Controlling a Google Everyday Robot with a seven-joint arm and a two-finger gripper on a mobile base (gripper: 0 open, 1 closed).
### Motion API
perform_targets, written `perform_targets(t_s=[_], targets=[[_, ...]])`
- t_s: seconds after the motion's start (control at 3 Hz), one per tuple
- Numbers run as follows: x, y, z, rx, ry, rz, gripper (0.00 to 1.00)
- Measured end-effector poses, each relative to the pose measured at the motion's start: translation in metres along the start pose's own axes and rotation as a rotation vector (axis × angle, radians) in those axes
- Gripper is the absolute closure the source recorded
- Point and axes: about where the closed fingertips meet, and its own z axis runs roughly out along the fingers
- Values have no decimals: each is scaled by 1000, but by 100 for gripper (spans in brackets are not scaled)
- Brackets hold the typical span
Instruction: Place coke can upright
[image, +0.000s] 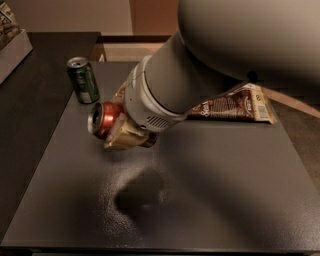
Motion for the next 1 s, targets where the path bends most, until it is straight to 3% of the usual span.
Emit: perform_targets(t_s=[0.33,0.67,1.0], targets=[[6,9,7,93,-75,82,100],[15,4,7,222,-146,149,100],[21,-16,-6,365,-208,184,100]])
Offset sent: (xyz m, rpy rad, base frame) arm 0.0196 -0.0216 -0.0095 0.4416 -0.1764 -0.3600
